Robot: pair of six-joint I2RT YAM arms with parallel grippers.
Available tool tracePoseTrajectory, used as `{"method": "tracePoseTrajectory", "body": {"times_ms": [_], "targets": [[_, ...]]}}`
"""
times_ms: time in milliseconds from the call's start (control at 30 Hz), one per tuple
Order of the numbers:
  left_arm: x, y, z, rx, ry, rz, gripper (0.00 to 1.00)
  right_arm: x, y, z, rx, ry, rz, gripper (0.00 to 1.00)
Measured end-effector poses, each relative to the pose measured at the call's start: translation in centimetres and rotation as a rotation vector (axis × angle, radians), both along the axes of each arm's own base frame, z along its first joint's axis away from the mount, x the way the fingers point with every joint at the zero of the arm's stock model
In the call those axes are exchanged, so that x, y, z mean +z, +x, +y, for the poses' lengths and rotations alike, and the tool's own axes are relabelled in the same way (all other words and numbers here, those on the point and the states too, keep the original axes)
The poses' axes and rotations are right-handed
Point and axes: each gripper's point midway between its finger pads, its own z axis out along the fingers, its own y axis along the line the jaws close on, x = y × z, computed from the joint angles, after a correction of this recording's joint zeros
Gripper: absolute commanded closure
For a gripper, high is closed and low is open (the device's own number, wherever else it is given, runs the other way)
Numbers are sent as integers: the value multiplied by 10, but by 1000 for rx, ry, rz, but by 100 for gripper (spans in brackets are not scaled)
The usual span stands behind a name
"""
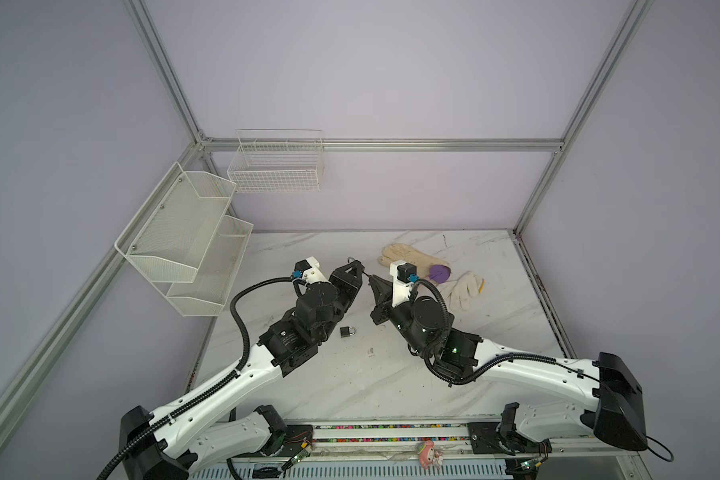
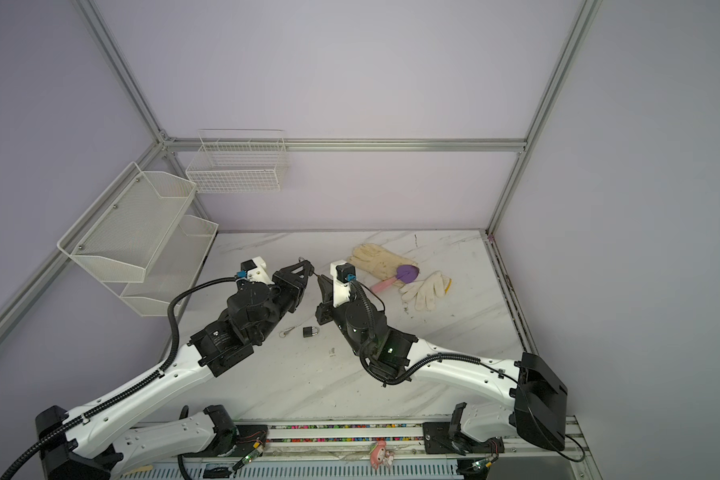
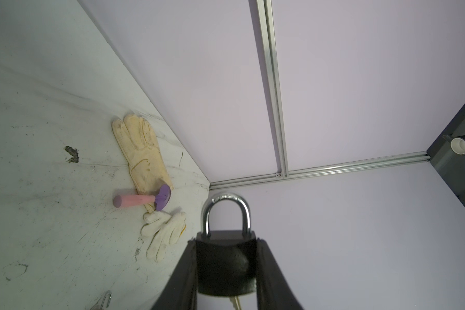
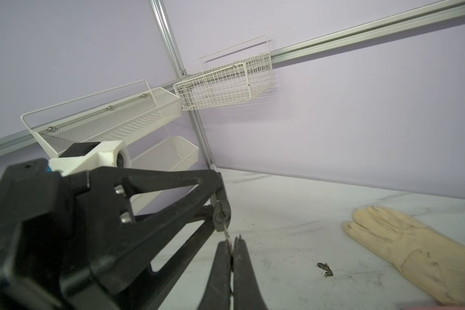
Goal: Unlock with the key
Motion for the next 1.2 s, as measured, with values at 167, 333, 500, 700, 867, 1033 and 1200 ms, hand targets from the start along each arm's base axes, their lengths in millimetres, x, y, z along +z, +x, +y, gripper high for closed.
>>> {"method": "tracePoseTrajectory", "body": {"times_ms": [167,333,500,700,867,1033,1200], "targets": [[6,-1,0,-3,-49,-3,100,4,-1,-1,47,123,33,100],[12,-4,2,-1,-89,-5,100,5,-3,-3,54,148,32,100],[17,-15,-2,-64,-114,-7,100,6,-17,-16,92,154,14,100],[27,-29,-1,-113,-141,-26,100,10,-33,-24,141,149,-17,100],[24,-29,-4,-125,-165,-40,100,21,-36,-33,123,174,-35,100],[21,-26,-10,-135,-198,-51,100,21,-37,-29,107,156,-50,100],[27,-24,-13,-141,-224,-76,100,14,-35,-29,81,142,-53,100]]}}
